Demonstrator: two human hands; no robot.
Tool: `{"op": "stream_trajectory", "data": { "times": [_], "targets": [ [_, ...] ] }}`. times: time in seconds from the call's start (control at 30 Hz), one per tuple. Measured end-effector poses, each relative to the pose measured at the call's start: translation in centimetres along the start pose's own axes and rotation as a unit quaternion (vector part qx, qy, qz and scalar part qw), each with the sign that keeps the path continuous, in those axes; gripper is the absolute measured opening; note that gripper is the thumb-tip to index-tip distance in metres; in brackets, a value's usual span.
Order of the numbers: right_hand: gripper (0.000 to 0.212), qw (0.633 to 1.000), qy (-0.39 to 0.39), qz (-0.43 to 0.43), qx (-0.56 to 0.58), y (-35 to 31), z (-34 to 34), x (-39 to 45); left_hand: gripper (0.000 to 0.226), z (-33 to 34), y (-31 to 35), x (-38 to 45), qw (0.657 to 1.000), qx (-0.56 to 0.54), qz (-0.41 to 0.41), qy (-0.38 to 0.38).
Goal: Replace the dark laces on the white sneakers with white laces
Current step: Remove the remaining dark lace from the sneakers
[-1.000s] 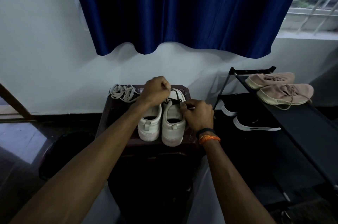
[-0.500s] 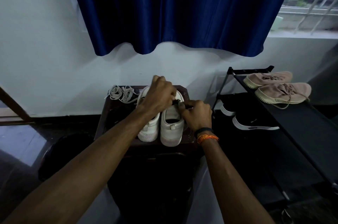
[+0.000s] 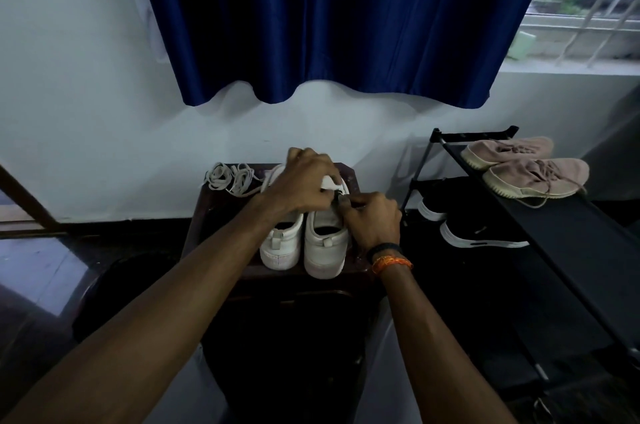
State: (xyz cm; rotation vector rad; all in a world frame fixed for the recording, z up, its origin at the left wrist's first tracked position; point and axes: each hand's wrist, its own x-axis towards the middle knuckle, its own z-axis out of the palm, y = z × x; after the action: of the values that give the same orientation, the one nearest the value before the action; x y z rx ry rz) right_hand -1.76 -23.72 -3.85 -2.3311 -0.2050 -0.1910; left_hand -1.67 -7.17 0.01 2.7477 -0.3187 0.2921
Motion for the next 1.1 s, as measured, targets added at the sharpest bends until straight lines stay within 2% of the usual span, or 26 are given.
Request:
{"op": "stream_trajectory", "data": {
  "times": [0.07, 0.2, 0.3, 0.47, 0.57, 0.7, 0.77, 0.83, 0.93, 1.03, 1.1],
  "targets": [
    [0.024, 1.0, 0.001, -0.003, 0.002, 0.1, -0.1, 0.0, 0.033, 0.8, 0.9, 0.0, 0.997, 0.065, 0.027, -0.039],
    [0.024, 1.0, 0.003, -0.004, 0.006, 0.1, -0.3, -0.1, 0.014, 2.0, 1.1, 0.2, 0.989, 0.148, 0.005, 0.0],
    [0.025, 1.0, 0.005, 0.001, 0.006, 0.1, -0.3, 0.0, 0.013, 2.3, 0.8, 0.3, 0.99, 0.142, -0.001, 0.017],
    [0.032, 1.0, 0.009, 0.009, 0.007, 0.3, 0.2, -0.1, 0.006, 1.6, 0.4, 0.0, 0.99, 0.106, -0.023, 0.086],
    [0.041, 1.0, 0.011, 0.015, 0.0, 0.6, 0.3, -0.1, 0.005, -0.1, -0.6, 0.1, 0.981, 0.075, -0.092, 0.153],
    [0.04, 1.0, 0.004, 0.009, 0.005, 0.5, 0.2, -0.2, 0.013, -2.7, -3.7, -0.1, 0.94, 0.056, -0.237, 0.238],
    [0.037, 1.0, 0.001, 0.007, 0.004, 0.3, 0.2, -0.3, 0.015, -3.6, -4.8, -0.5, 0.927, 0.043, -0.293, 0.232],
    [0.034, 1.0, 0.001, 0.005, 0.002, 0.1, 0.2, -0.3, 0.015, -3.6, -5.2, -0.9, 0.926, 0.035, -0.313, 0.209],
    [0.032, 1.0, 0.003, 0.001, 0.002, 0.0, 0.1, -0.4, 0.02, -3.1, -4.8, -1.0, 0.944, 0.053, -0.272, 0.178],
    [0.03, 1.0, 0.005, 0.008, 0.01, -0.1, -0.1, -0.5, 0.046, -2.4, -3.3, -0.6, 0.973, 0.05, -0.195, 0.115],
    [0.028, 1.0, 0.009, 0.007, 0.008, -0.2, -0.1, -0.5, 0.051, -1.9, -1.8, -0.3, 0.989, 0.028, -0.12, 0.087]
  ]
}}
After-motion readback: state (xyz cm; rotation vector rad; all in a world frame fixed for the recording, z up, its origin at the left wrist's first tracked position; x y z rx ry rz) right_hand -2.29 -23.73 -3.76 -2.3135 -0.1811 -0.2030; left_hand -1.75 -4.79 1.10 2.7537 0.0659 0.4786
